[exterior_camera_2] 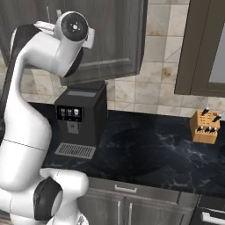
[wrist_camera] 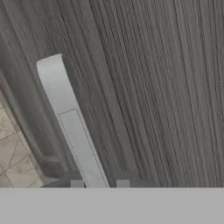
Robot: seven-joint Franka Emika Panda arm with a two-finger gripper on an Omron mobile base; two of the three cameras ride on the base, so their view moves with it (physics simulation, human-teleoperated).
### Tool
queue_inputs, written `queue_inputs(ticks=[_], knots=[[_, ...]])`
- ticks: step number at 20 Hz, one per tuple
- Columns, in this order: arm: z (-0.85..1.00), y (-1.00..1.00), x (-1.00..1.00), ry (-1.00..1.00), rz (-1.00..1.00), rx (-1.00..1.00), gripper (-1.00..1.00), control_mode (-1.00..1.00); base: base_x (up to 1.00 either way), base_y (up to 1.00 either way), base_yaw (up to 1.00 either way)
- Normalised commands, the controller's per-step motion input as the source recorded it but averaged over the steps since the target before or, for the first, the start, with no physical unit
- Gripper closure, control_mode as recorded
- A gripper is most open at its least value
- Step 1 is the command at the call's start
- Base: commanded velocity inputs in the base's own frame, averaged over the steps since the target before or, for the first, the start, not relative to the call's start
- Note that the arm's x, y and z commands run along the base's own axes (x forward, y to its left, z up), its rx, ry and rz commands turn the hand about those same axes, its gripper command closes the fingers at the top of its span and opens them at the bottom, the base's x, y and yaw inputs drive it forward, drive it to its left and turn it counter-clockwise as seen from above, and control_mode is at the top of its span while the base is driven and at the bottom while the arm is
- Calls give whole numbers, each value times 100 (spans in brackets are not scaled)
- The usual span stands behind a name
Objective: Open the cabinet and setup a tea strainer by placing it in the bowl upright.
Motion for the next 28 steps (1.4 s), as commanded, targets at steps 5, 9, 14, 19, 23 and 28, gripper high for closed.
queue_inputs(ticks=[5,9,14,19,23,28], knots=[[26,-73,-90,15,17,8,100,-100,0,0,0],[-1,-100,-56,11,5,0,100,-100,0,0,0],[-3,-41,-38,4,-1,0,100,-100,0,0,0],[0,0,-30,0,0,0,-100,-100,0,0,0],[13,0,-54,0,-4,-1,-100,-100,0,0,0],[4,0,-64,5,-16,-13,-100,-100,0,0,0]])
